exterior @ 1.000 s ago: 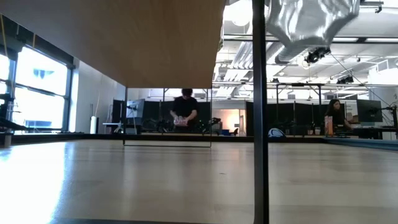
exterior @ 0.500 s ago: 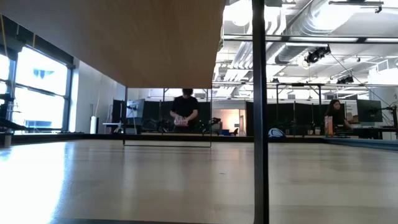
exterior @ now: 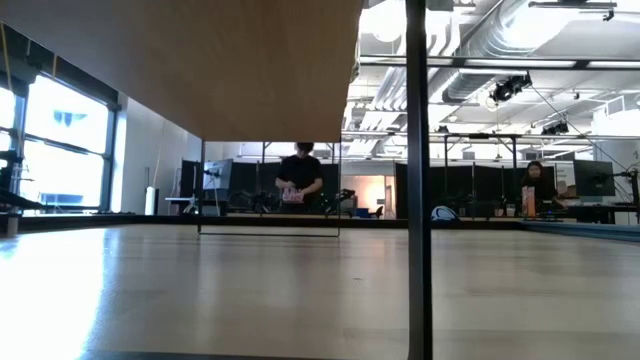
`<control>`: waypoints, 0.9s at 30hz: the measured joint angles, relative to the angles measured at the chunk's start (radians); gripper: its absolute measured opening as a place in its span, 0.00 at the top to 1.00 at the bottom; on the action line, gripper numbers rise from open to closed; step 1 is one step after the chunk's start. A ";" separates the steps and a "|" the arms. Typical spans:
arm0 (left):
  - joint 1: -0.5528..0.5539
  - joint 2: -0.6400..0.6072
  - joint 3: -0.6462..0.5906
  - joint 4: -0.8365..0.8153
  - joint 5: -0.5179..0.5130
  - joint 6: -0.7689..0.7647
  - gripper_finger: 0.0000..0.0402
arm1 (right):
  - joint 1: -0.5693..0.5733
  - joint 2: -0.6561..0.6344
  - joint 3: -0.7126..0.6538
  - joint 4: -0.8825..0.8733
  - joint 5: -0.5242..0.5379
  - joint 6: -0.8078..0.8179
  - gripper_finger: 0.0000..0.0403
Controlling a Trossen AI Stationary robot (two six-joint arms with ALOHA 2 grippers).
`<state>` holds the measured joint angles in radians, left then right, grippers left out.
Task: Sort vases onto shelf
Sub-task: Put the bottom transparent vase on the shelf
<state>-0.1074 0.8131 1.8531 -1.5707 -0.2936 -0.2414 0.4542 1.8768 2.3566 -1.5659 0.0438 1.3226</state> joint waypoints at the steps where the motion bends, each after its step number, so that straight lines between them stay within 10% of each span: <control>1: 0.000 0.000 -0.009 0.001 0.014 -0.004 0.57 | -0.008 0.003 0.000 0.011 0.000 -0.020 0.99; 14: 0.000 0.000 -0.137 0.061 0.309 -0.094 0.58 | -0.035 0.012 0.000 0.104 0.055 -0.142 0.99; 27: 0.000 0.045 -0.136 0.791 0.601 -0.038 0.73 | -0.036 0.012 0.000 0.078 0.083 -0.146 0.99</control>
<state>-0.1078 0.8580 1.7172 -0.7793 0.3071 -0.2792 0.4187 1.8893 2.3561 -1.4876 0.1265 1.1771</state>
